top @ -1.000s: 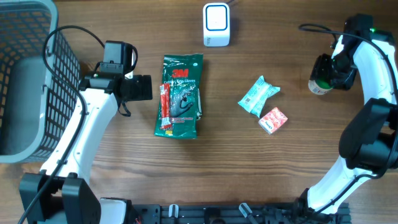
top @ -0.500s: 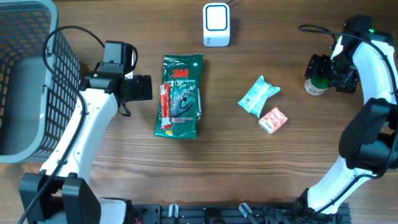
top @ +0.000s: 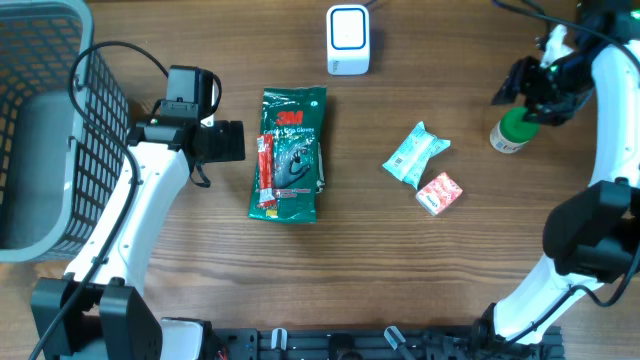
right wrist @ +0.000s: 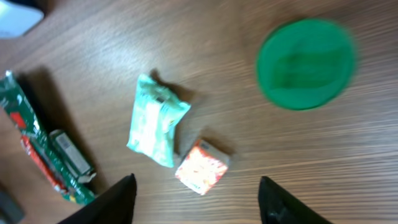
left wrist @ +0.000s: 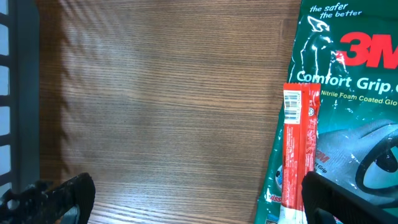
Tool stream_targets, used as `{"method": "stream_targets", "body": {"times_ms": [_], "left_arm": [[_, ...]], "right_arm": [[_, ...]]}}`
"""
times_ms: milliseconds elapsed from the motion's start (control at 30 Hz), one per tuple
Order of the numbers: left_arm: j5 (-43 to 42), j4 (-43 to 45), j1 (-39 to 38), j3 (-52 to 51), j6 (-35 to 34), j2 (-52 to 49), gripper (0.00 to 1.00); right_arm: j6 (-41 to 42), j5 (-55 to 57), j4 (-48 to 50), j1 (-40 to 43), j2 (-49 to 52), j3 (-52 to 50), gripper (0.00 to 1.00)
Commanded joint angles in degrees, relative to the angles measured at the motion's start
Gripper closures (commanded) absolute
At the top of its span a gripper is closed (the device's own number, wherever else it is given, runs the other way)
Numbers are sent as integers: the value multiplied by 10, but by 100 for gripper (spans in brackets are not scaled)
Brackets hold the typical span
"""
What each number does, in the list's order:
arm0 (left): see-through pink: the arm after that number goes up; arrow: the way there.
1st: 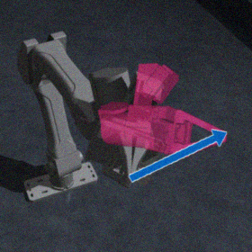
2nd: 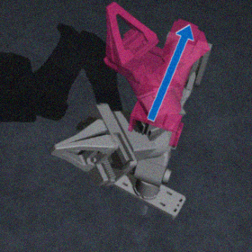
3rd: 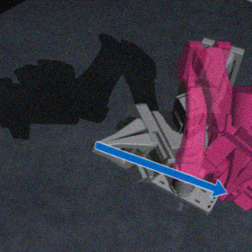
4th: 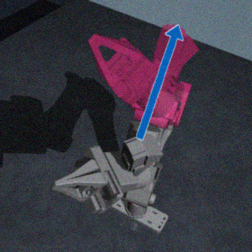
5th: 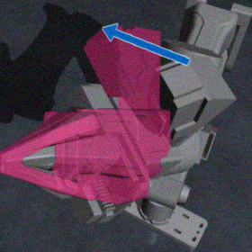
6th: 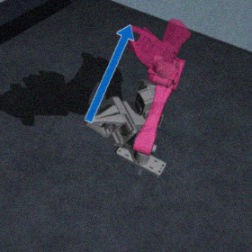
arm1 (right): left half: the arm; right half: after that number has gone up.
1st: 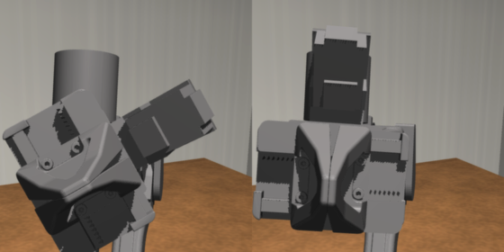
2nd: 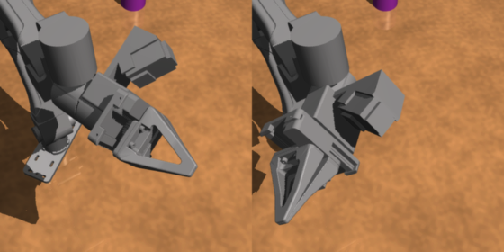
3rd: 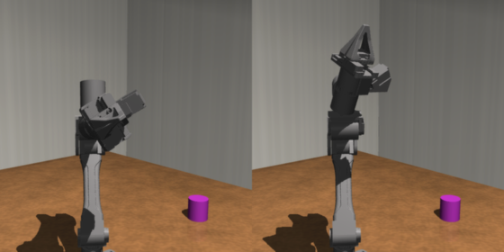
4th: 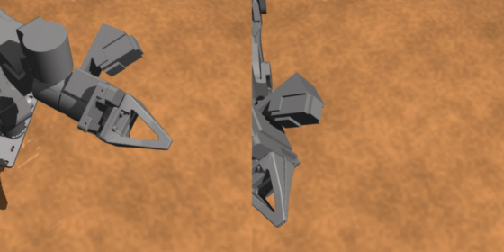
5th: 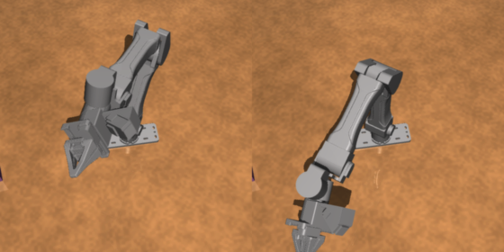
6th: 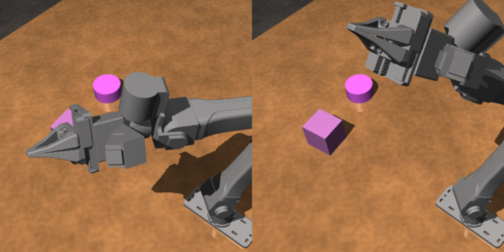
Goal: Scan the item barcode
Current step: 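Move the right gripper over the light-green wipe pack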
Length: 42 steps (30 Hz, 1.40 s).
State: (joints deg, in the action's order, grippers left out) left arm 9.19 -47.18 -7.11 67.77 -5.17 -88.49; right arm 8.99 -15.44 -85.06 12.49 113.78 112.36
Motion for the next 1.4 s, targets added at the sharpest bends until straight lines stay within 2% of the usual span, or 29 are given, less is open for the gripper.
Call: {"method": "stream_targets", "body": {"times_ms": [0, 167, 400, 500, 633, 833, 1100, 1333, 1367], "left_arm": [[3, 0, 3, -3, 4, 3, 0], [3, 0, 3, -3, 4, 3, 0], [3, 0, 3, -3, 4, 3, 0], [3, 0, 3, -3, 4, 3, 0], [3, 0, 3, -3, 4, 3, 0], [3, 0, 3, -3, 4, 3, 0], [3, 0, 3, -3, 4, 3, 0], [3, 0, 3, -3, 4, 3, 0], [3, 0, 3, -3, 4, 3, 0]], "right_arm": [[0, -33, 12, -43, -4, -71, 44], [18, -32, 104, -97, -4, -169, 56], [94, 23, 245, -166, -4, -277, 59], [95, 45, 271, -183, -3, -297, 68], [94, 45, 287, -189, -4, -300, 72], [95, -25, 269, -189, -4, -254, 80], [112, 49, 275, -205, 2, -297, 80], [111, 93, 379, -222, 11, -379, 77], [111, 93, 391, -222, 11, -388, 74]]}}
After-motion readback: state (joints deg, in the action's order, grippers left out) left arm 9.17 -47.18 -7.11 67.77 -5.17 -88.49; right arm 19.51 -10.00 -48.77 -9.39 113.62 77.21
